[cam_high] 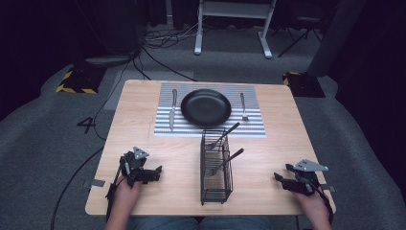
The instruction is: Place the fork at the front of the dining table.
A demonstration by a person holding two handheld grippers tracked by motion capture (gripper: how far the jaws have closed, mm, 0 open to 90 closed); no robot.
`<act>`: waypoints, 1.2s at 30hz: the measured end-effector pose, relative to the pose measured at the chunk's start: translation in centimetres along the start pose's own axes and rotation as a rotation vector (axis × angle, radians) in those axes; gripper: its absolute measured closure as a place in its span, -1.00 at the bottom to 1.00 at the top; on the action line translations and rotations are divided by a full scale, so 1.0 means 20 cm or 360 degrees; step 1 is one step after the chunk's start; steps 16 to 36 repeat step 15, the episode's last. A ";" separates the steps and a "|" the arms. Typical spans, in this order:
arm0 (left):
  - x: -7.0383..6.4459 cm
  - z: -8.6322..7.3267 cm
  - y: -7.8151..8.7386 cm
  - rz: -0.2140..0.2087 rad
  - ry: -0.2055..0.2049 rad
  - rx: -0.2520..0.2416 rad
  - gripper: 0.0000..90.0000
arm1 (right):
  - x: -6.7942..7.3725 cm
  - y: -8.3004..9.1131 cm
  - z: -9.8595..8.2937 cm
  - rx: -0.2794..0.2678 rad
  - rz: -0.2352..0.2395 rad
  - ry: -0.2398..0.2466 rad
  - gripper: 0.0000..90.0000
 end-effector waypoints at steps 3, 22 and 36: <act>0.00 0.00 0.00 -0.0001 -0.0003 0.0000 -1.00 | -0.03 -0.02 0.00 0.0032 0.0093 -0.0033 -0.52; 0.00 0.00 0.00 -0.0001 -0.0005 0.0002 -1.00 | -0.04 -0.06 0.01 0.0108 0.0041 -0.0042 -0.90; 0.00 0.00 0.00 -0.0001 -0.0005 0.0002 -1.00 | -0.04 -0.06 0.01 0.0108 0.0041 -0.0042 -0.90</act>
Point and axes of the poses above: each handheld gripper's, and its own axes: y roughly backward along the jaws, z roughly out of its top, x roughly to its left, the point moved 2 cm from there along -y, roughly forward along the jaws, and after that the axes turned 14 degrees about -z, right-handed, at the moved point
